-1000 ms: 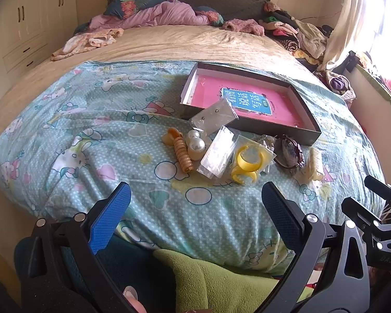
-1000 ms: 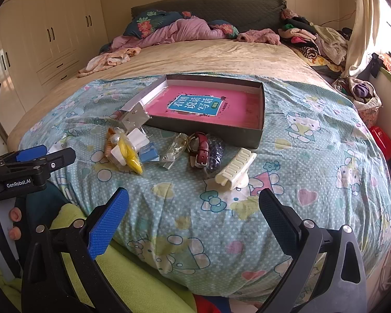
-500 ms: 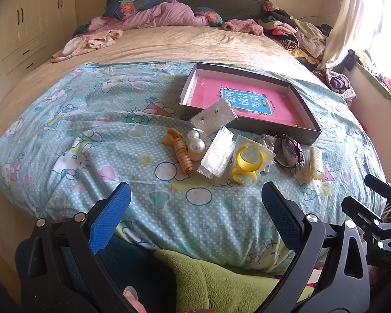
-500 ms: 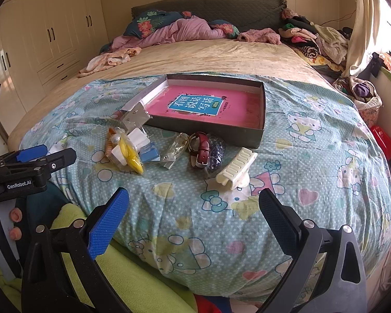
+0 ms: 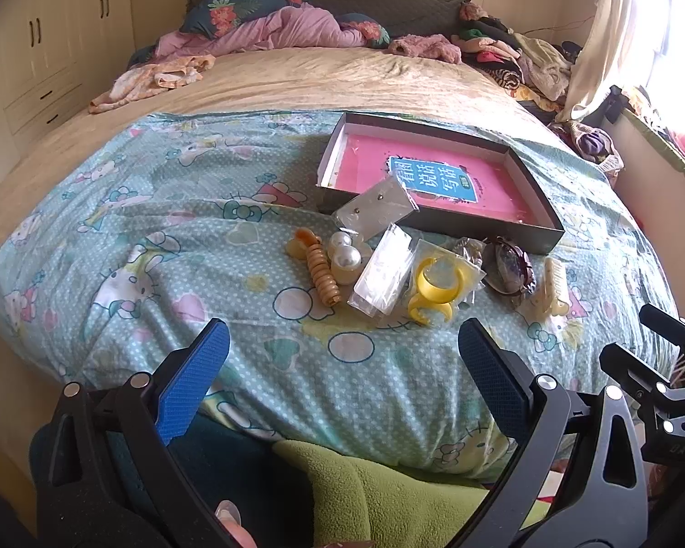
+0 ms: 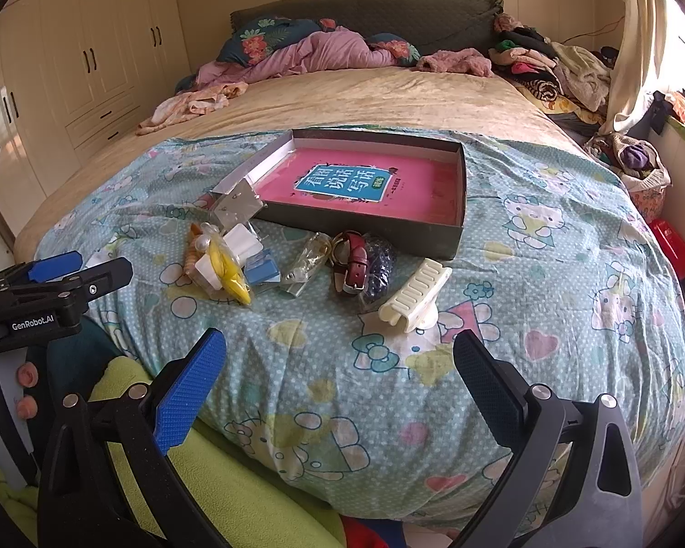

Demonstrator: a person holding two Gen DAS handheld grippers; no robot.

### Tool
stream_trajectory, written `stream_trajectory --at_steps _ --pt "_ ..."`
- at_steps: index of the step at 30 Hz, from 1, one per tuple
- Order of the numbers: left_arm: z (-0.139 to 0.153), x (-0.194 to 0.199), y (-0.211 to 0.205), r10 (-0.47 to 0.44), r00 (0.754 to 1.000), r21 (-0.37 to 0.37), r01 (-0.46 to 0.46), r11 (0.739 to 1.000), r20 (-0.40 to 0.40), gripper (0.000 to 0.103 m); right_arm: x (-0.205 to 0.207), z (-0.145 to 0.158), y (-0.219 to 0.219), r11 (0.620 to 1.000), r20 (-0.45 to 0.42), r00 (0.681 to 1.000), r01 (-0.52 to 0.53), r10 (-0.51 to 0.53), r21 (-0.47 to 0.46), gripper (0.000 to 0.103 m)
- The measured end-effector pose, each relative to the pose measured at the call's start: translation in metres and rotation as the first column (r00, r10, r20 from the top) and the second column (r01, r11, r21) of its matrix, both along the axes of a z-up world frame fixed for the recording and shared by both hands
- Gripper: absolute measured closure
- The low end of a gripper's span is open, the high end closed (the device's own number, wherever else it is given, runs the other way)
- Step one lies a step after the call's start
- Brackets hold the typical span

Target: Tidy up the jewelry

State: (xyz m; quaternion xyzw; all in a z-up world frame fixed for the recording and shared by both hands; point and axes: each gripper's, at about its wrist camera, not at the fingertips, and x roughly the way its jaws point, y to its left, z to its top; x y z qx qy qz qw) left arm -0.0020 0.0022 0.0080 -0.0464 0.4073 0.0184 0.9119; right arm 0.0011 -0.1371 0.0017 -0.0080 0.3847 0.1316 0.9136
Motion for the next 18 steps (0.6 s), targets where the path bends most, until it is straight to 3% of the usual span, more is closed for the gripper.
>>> stream_trajectory --at_steps 18 --pt "-0.006 0.033 0.006 0.014 1.0 0.017 -0.014 1.0 -0.019 0.009 0.024 0.002 -0.014 0.999 -0.013 0.999 0.031 -0.031 0.019 0.004"
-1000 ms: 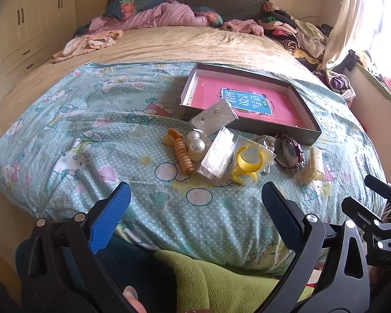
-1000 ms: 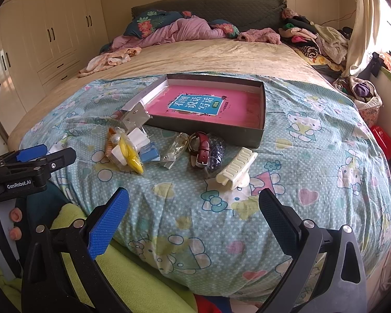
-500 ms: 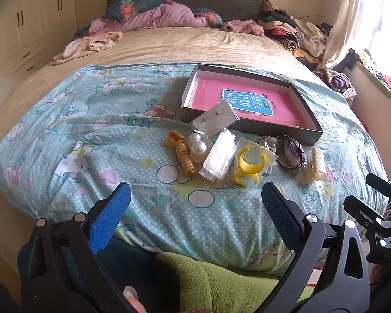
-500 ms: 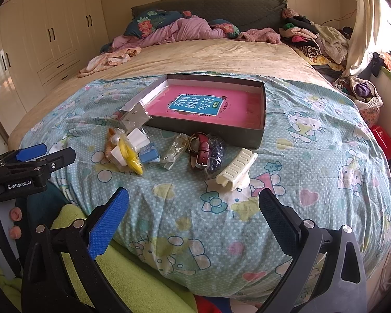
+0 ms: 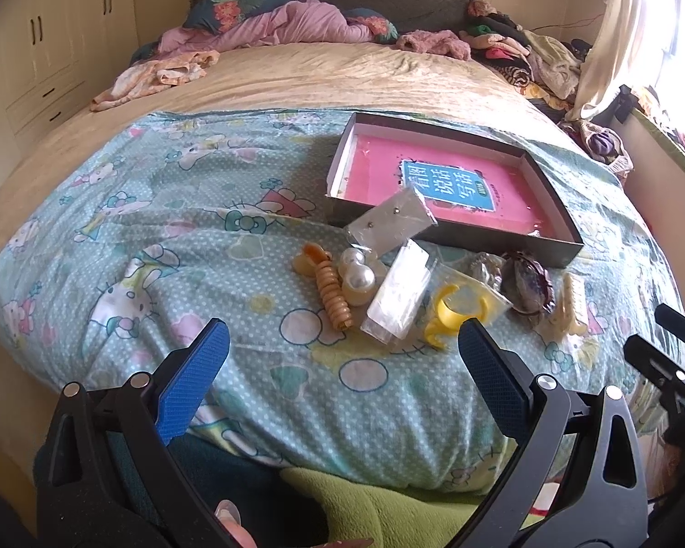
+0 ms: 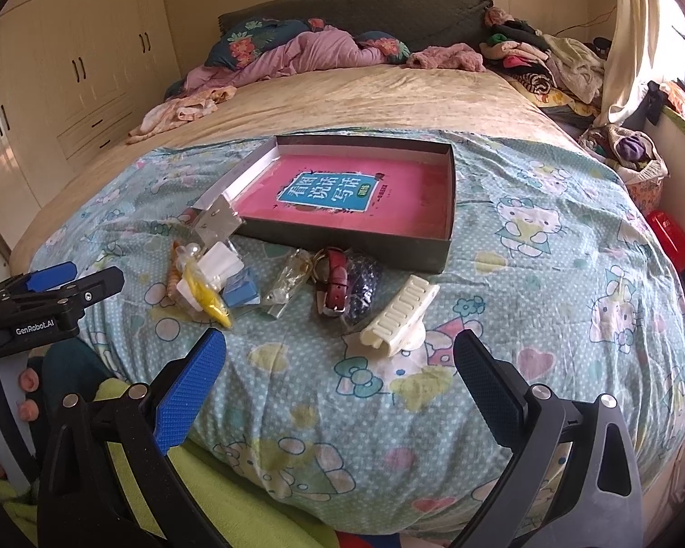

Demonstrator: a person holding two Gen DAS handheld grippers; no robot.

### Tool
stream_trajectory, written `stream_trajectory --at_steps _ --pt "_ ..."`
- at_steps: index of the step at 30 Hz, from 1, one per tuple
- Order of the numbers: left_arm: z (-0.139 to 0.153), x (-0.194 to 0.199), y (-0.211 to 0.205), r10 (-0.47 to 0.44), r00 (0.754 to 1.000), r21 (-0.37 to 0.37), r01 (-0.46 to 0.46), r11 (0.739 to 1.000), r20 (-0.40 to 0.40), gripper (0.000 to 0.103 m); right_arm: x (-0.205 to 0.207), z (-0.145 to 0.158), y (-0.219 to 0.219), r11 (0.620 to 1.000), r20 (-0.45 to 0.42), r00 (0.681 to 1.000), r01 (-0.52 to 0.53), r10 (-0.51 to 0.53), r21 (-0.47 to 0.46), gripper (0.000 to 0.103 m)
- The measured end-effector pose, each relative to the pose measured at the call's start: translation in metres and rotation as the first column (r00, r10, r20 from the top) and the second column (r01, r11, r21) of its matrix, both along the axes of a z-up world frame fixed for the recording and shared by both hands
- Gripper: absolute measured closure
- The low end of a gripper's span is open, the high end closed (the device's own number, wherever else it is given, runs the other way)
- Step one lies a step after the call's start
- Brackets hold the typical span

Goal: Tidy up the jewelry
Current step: 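Grasp the white claw clip with the right tool while the left tool grasps the earring bag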

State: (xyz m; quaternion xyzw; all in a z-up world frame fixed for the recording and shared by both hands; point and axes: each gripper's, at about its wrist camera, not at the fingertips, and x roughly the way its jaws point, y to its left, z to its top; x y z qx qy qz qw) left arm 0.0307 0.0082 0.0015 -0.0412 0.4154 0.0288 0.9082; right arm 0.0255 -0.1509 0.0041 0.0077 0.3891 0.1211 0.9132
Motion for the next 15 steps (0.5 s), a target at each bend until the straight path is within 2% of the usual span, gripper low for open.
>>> stream_trajectory --at_steps 12,15 --pt "-0.015 0.047 0.015 0.033 0.999 0.014 -0.032 0.999 -0.039 0.009 0.026 0.001 -0.043 0.991 0.023 0.991 0.136 -0.135 -0.007 0.004" --pt "-0.021 0.059 0.015 0.01 0.997 -0.026 -0.012 1.0 -0.07 0.009 0.03 0.0 -0.05 0.988 0.021 0.988 0.153 -0.153 -0.004 0.004"
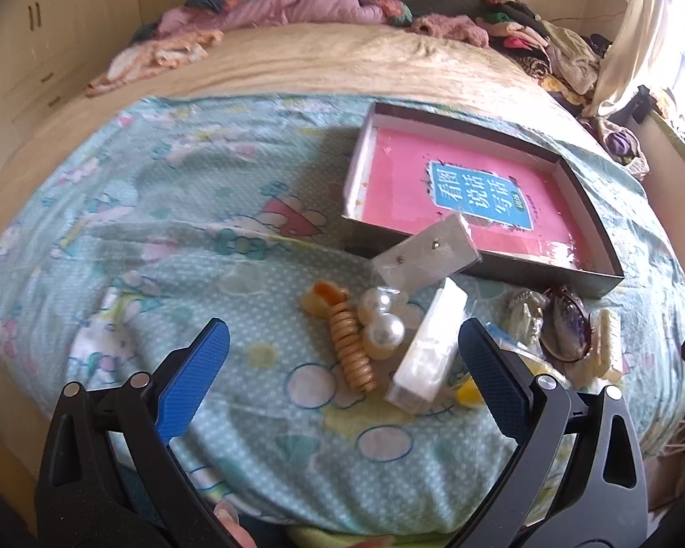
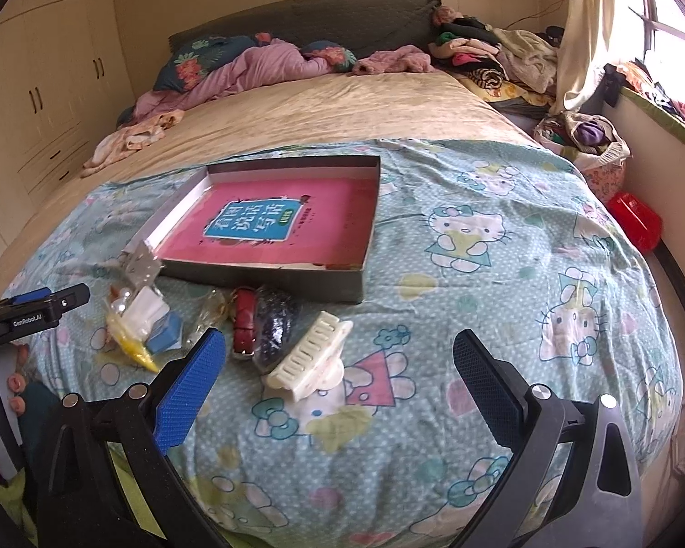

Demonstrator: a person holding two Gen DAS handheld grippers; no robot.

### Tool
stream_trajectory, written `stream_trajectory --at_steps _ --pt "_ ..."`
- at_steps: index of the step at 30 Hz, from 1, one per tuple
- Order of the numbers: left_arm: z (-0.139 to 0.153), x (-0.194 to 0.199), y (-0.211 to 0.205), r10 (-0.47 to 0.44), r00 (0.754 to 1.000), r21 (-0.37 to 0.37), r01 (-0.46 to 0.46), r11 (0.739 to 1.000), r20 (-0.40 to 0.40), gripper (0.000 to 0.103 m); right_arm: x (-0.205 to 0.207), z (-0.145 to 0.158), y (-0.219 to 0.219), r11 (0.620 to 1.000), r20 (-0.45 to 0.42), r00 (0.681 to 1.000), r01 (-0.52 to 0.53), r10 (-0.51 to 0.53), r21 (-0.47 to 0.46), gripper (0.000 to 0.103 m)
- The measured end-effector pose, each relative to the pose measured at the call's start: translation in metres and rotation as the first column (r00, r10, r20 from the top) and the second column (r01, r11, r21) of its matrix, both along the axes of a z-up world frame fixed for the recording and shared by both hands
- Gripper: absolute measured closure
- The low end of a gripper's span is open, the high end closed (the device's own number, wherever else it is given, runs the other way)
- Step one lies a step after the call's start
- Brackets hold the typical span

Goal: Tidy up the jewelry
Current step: 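Grasp the white claw clip with the right tool while the left tool grasps the earring bag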

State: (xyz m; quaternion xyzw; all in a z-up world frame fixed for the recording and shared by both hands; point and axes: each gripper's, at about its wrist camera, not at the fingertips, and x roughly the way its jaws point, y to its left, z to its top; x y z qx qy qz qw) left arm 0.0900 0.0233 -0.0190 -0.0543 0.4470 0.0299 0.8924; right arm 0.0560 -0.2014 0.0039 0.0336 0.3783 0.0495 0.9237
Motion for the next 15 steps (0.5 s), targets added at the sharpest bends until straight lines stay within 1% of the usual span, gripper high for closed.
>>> stream_trajectory --at_steps 2,8,13,15 --pt "-0.003 0.008 0.0 -0.013 1.0 -0.039 0.013 0.999 -0.016 0.009 0.004 -0.001 -0.003 1.0 -0.002 1.0 0.005 -0.005 0.002 0.004" --pt "-0.008 0.032 -0.004 -0.043 0.998 -0.119 0.039 0.992 -0.035 0.009 0.017 -0.012 0.0 1.0 -0.036 0.999 -0.008 0.008 0.018 0.004" --pt "-0.013 0.05 -0.014 -0.105 0.994 -0.132 0.1 0.986 -0.035 0.009 0.029 -0.025 0.01 0.999 -0.065 0.997 -0.029 0.03 0.022 0.004" --pt "-0.017 0.057 -0.016 -0.12 0.992 -0.162 0.11 0.981 -0.05 0.009 0.032 -0.029 0.013 0.999 -0.075 0.997 -0.036 0.037 0.022 0.004"
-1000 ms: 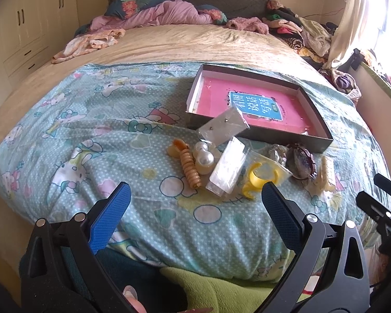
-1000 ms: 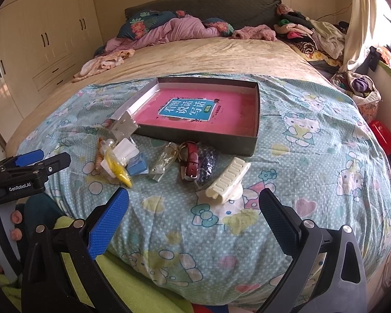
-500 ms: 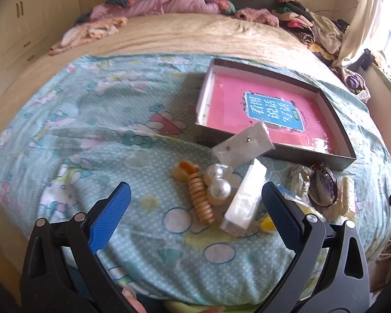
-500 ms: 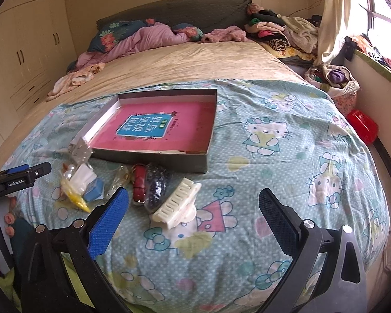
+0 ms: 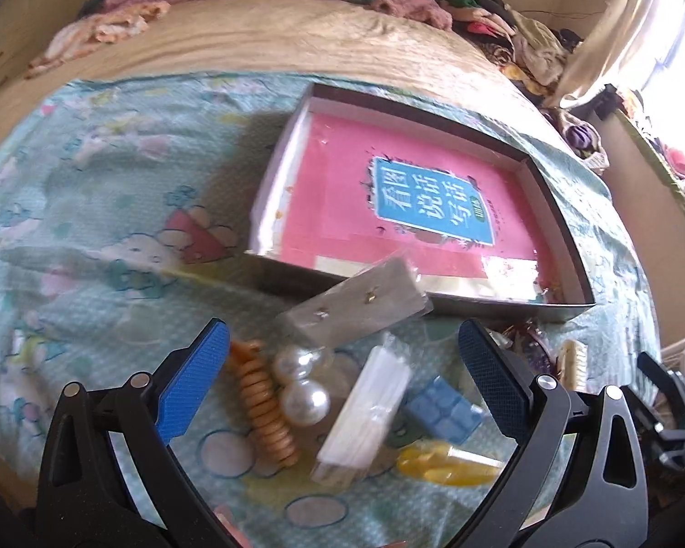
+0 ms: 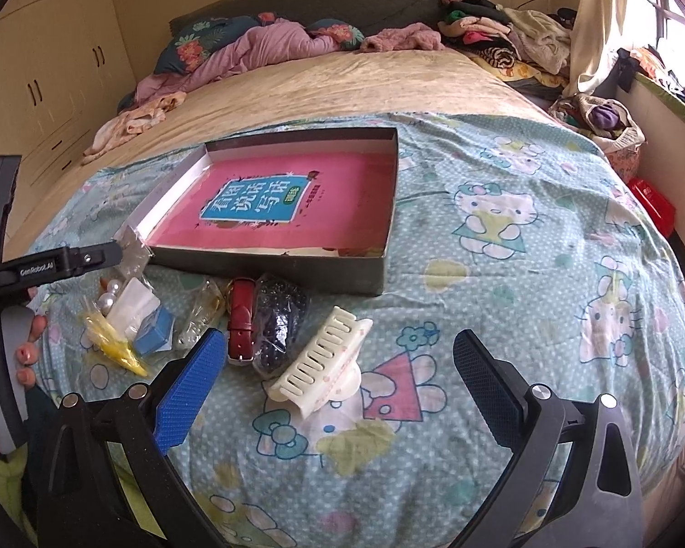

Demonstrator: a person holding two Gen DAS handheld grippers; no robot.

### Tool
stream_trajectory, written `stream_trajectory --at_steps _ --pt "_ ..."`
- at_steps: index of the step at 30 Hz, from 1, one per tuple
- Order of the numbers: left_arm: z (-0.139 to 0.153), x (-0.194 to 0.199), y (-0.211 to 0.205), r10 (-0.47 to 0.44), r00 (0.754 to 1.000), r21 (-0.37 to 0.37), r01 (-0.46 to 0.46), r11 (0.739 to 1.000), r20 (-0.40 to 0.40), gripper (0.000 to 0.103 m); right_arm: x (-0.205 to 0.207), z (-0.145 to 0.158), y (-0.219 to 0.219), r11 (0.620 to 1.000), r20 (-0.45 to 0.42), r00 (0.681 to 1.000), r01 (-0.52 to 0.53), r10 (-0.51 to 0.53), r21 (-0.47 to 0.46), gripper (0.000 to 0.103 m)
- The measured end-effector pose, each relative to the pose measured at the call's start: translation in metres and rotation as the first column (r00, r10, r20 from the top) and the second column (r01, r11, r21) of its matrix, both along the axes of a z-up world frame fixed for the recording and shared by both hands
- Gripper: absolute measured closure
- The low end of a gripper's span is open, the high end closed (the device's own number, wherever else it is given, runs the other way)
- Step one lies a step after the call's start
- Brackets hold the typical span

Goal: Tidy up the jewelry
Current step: 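Grasp the white claw clip with the right tool while the left tool grasps the earring bag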

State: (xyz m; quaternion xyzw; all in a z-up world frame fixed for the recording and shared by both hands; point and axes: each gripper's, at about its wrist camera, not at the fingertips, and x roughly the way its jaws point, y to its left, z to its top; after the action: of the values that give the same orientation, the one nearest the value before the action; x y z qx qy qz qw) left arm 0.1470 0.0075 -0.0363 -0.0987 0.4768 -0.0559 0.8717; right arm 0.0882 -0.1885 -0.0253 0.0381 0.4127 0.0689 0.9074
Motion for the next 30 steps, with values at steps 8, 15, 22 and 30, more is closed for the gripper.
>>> stream_trajectory --at_steps 8,15,22,30 --pt "-0.012 0.017 -0.014 -0.039 0.999 -0.026 0.038 0.999 -0.033 0.009 0.012 -0.014 0.005 1.0 -0.024 1.0 -0.012 0.012 -0.005 0.004" --pt "-0.028 0.024 -0.018 -0.035 0.998 0.007 0.035 0.999 -0.055 0.015 0.028 -0.029 0.003 1.0 -0.048 0.999 -0.017 0.017 0.013 0.004" --pt "-0.03 0.022 -0.02 -0.055 0.998 0.071 0.057 0.996 -0.031 0.035 0.037 -0.049 -0.002 1.0 -0.089 0.996 -0.016 0.018 0.027 0.008" --pt "-0.017 0.013 -0.022 -0.076 0.996 0.115 0.072 0.991 0.035 0.036 0.028 -0.053 -0.004 0.987 -0.093 0.99 -0.091 0.104 0.134 0.062"
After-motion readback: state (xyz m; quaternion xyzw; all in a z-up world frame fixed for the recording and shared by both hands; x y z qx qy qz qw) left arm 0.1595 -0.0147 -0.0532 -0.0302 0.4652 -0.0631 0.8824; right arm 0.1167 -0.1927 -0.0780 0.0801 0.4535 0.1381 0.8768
